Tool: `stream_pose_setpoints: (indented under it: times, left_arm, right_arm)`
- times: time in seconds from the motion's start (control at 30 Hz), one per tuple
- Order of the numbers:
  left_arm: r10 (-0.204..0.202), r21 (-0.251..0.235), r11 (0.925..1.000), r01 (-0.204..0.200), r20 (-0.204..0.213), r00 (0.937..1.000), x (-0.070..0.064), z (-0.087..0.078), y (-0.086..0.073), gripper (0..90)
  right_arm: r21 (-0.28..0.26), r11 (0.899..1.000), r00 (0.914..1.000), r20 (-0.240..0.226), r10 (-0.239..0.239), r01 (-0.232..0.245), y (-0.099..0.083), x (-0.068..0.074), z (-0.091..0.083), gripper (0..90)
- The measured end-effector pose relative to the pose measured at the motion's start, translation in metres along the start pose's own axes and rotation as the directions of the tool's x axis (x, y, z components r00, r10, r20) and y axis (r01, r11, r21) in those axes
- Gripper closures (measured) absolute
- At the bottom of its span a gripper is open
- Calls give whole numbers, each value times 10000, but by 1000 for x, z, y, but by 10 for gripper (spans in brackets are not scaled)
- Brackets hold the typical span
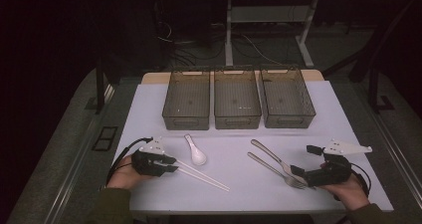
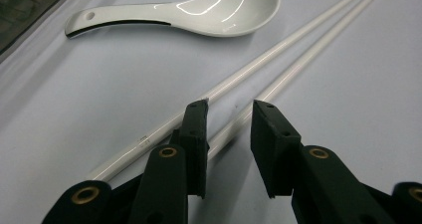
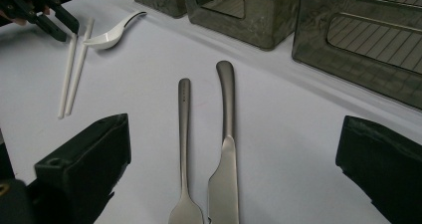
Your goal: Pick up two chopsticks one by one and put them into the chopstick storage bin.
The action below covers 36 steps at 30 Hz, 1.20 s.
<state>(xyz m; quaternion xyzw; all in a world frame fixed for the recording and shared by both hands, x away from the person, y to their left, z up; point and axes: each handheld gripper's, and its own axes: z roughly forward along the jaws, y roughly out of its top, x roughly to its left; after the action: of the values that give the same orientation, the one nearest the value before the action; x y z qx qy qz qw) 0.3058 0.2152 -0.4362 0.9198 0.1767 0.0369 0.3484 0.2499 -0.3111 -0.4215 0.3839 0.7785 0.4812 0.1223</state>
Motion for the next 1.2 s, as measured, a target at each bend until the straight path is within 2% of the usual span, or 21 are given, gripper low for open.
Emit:
stream_pose_setpoints:
  times: [0.13,0.27,0.5,0.53,0.87,1.1,1.2]
  left_arm:
    - [102,139,9998,-104,150,9998,-1,3,0,678]
    - [387,275,9989,-391,155,9991,-4,3,0,690]
    - [497,472,9976,-502,116,9987,-12,0,-1,710]
    - [630,578,9963,-637,133,9979,-13,-1,-1,712]
    - [656,604,9960,-660,84,9978,-26,-4,-4,738]
    - [714,795,9942,-720,105,9974,-38,-9,-8,753]
    - [766,828,9936,-768,62,9970,-39,-9,-8,750]
  right_arm:
    - [-5,10000,10000,-18,-17,17,0,0,0,9]
    - [-41,10000,10000,-7,21,-21,0,0,-1,9]
    - [-40,10000,10000,-6,60,-60,0,0,-1,9]
    - [-44,10000,10000,-9,65,-65,0,0,-1,9]
    - [-47,10000,10000,-22,70,-70,0,0,-2,9]
    - [-63,9999,10000,-17,81,-82,0,0,-2,9]
    - [-43,10000,10000,-14,77,-77,0,0,-2,9]
